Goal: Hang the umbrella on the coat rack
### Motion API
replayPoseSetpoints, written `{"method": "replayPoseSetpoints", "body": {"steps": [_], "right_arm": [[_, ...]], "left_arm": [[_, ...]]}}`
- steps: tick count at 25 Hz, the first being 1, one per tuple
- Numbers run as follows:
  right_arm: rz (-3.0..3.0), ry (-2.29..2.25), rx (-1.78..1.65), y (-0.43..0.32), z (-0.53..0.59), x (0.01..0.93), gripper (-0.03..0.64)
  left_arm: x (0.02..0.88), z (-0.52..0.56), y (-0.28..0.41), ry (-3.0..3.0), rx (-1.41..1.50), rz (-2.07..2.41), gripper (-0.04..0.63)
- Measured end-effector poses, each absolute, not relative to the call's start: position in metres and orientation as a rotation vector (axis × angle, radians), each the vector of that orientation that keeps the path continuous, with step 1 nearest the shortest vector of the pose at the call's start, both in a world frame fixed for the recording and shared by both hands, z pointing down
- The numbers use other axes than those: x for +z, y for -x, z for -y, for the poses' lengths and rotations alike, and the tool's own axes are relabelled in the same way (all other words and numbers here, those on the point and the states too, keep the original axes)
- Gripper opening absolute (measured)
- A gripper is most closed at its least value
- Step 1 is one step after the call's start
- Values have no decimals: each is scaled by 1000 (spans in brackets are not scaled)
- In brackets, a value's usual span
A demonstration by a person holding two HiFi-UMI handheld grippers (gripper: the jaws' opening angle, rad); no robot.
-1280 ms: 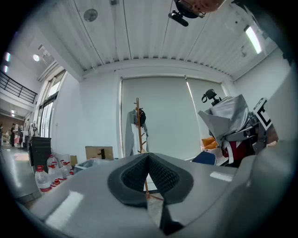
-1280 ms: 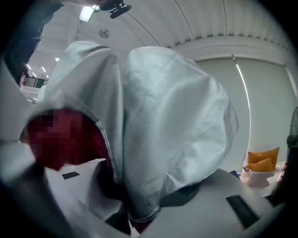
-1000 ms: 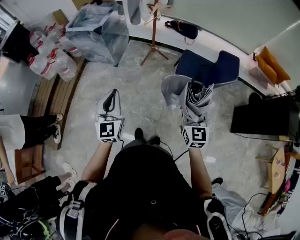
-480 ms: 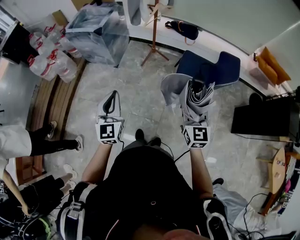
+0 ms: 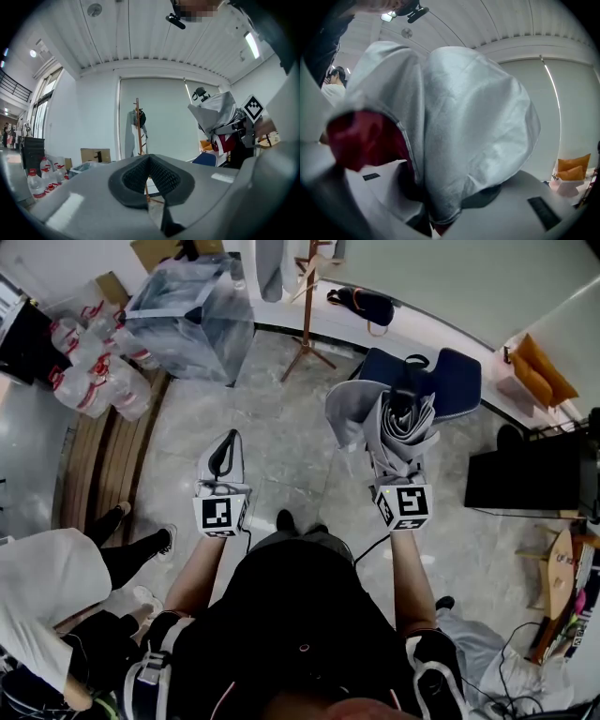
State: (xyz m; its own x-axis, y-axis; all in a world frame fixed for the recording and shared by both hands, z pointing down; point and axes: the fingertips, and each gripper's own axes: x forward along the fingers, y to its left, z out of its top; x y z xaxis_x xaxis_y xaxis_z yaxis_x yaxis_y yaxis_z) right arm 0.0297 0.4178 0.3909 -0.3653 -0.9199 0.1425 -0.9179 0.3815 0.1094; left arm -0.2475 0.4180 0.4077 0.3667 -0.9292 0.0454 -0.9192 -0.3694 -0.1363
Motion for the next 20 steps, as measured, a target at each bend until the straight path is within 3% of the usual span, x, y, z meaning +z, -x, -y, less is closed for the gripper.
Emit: {"method": "replayPoseSetpoints", "body": {"steps": [20], "right_arm": [[2561,-1501,26,-41,-267,401,140]], "left_arm": [[425,-315,253,2469,-187,-1815,0]]}}
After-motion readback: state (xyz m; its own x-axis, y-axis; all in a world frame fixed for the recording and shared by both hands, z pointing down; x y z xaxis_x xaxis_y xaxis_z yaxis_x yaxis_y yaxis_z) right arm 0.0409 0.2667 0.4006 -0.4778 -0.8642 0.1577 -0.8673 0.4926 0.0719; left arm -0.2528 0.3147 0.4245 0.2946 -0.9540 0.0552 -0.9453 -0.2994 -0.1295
